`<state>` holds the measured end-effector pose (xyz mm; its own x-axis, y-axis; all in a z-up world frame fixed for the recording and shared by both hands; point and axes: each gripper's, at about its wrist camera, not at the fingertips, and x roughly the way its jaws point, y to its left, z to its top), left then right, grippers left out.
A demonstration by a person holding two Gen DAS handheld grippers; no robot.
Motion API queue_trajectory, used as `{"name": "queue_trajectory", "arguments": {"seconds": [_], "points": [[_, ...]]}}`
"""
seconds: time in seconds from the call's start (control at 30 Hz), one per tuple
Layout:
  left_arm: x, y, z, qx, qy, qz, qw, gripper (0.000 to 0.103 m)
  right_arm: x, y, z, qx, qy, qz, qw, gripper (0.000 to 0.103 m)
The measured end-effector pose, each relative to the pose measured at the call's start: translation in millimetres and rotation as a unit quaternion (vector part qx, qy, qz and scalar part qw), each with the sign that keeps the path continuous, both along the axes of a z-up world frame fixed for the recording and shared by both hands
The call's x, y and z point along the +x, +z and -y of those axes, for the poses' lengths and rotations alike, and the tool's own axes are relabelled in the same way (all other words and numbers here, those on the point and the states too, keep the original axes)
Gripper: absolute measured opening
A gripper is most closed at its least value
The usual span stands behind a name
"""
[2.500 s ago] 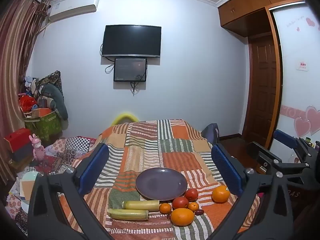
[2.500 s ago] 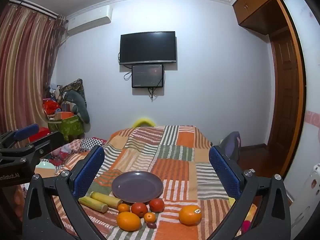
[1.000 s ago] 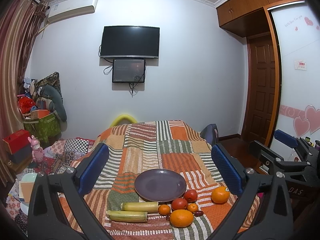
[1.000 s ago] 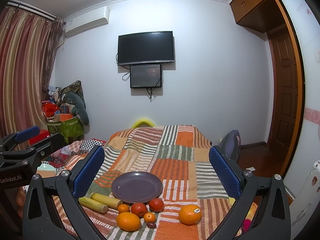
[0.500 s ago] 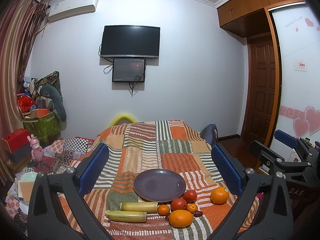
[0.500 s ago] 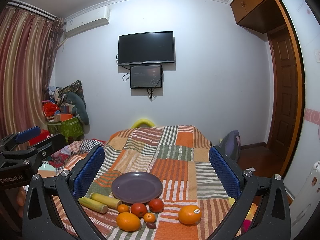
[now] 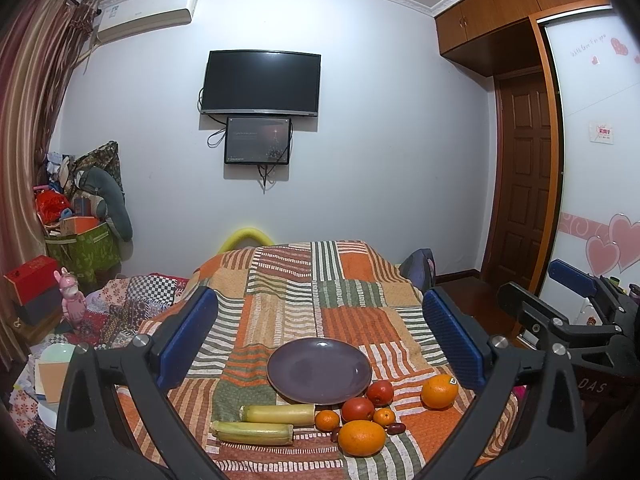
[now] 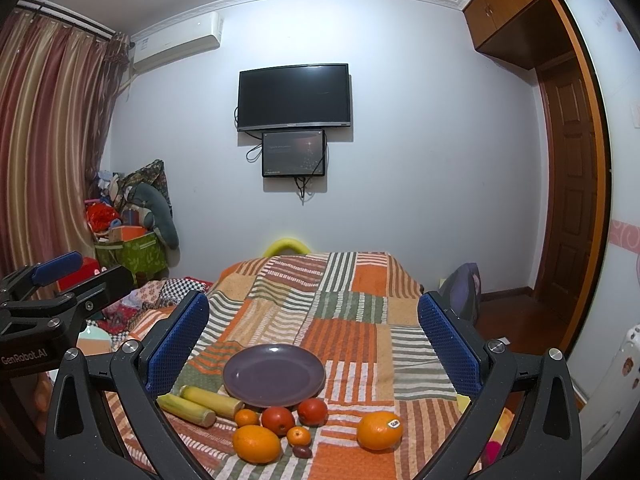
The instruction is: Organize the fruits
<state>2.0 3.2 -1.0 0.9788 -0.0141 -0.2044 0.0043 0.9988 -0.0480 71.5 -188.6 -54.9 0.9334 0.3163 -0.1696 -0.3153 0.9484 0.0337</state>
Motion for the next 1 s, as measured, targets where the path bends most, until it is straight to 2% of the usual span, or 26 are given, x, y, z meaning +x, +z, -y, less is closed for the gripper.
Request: {"name": "queue_trajectory", "arguments": {"seconds": [0.33,0.6,0.8,1.0], "points": [[3.9,-2.0,-0.9,0.001,-0.003,-0.005,1.0000,0.103,2.8,-4.6,-0.5,0.000,0.001,-0.003,1.000,0.103],[18.1,-10.6,-4.1,-0.002,-0.009,-0.031,0.9995,0.103,12.3,-13.4,4.3,-0.001,0.005,-0.016,1.000,0.103],[43.7,-31.0,-6.8,0.003,0.000,-0.081,0.9967,0.103,30.9,-29.1,15.4,-0.002,0.004,-0.053,0.999,0.103],[82.6,-61.6,-8.8,-0.005,-0.013,-0.159,0.9872,0.103,51.9,-53.8,28.3,-0.014,-0.007,-0.107,0.994,0.103]]}}
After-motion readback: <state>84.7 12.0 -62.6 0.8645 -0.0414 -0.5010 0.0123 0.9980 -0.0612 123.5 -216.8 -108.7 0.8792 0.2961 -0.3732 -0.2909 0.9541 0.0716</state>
